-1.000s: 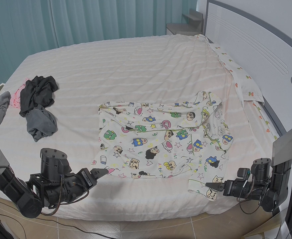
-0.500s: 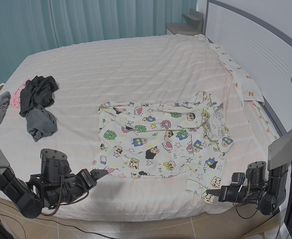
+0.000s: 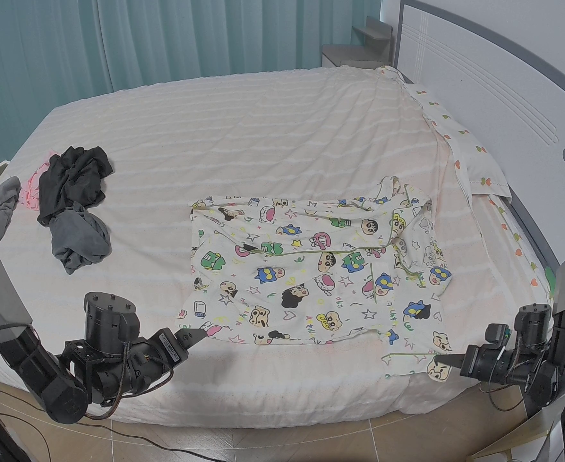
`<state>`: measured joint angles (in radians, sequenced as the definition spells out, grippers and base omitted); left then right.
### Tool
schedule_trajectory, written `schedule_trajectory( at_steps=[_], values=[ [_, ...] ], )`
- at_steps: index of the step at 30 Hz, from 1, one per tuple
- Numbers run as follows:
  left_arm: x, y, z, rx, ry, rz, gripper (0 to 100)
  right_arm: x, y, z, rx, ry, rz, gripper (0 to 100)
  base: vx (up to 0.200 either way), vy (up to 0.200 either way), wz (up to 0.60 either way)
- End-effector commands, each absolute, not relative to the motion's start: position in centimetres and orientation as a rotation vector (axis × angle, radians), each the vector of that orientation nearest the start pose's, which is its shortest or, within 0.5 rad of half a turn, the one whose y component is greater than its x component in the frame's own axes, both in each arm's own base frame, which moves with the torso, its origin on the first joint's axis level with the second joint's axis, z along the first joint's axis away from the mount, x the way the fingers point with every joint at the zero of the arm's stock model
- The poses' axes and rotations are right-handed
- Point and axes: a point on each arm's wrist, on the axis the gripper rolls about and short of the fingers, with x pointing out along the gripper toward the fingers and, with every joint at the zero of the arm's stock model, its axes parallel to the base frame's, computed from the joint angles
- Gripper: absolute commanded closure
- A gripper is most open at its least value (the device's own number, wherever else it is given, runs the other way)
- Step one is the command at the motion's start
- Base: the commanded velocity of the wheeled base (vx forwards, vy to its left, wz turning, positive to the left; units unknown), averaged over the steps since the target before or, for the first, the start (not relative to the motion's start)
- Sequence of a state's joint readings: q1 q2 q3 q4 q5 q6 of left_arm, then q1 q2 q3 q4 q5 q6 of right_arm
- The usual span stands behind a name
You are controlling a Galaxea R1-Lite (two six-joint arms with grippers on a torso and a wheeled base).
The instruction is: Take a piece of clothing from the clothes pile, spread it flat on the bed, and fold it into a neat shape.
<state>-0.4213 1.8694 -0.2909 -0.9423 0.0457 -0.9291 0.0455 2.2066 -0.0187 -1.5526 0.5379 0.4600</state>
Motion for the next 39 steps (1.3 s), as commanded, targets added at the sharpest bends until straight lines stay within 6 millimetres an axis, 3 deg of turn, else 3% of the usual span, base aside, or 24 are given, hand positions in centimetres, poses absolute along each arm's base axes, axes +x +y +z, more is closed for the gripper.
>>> schedule_trajectory(
  at_steps=[1, 8, 14, 20, 25, 35, 39],
  values=[
    [23.2, -10.0, 3.6, -0.721, 0.736, 0.012, 0, 21.3, -0.9, 0.8, 0.658, 0.675, 0.366, 100, 0.0, 0.0, 0.0],
    [24.9, -10.2, 3.2, -0.731, 0.702, 0.053, 0, 21.0, -2.6, 2.4, 0.798, 0.625, 0.417, 100, 0.0, 0.0, 0.0],
    [26.6, -10.3, 3.1, -0.758, 0.676, 0.067, 0, 20.6, -3.9, 2.4, 0.854, 0.62, 0.457, 100, 0.0, 0.0, 0.0],
    [28.9, -11.2, 2.1, -0.837, 0.666, 0.09, 0, 20.6, -4.0, 2.4, 0.857, 0.619, 0.453, 100, 0.0, 0.0, 0.0],
    [29.7, -11.4, 1.4, -0.832, 0.672, 0.104, 0, 20.6, -4.0, 2.4, 0.859, 0.621, 0.455, 100, 0.0, 0.0, 0.0],
    [31.8, -12.1, 2.1, -0.85, 0.627, 0.079, 0, 20.6, -4.0, 2.5, 0.856, 0.617, 0.455, 100, 0.0, 0.0, 0.0],
    [32.2, -12.6, 1.0, -0.837, 0.648, 0.082, 0, 20.6, -4.0, 2.5, 0.856, 0.617, 0.455, 100, 0.0, 0.0, 0.0]
  ],
)
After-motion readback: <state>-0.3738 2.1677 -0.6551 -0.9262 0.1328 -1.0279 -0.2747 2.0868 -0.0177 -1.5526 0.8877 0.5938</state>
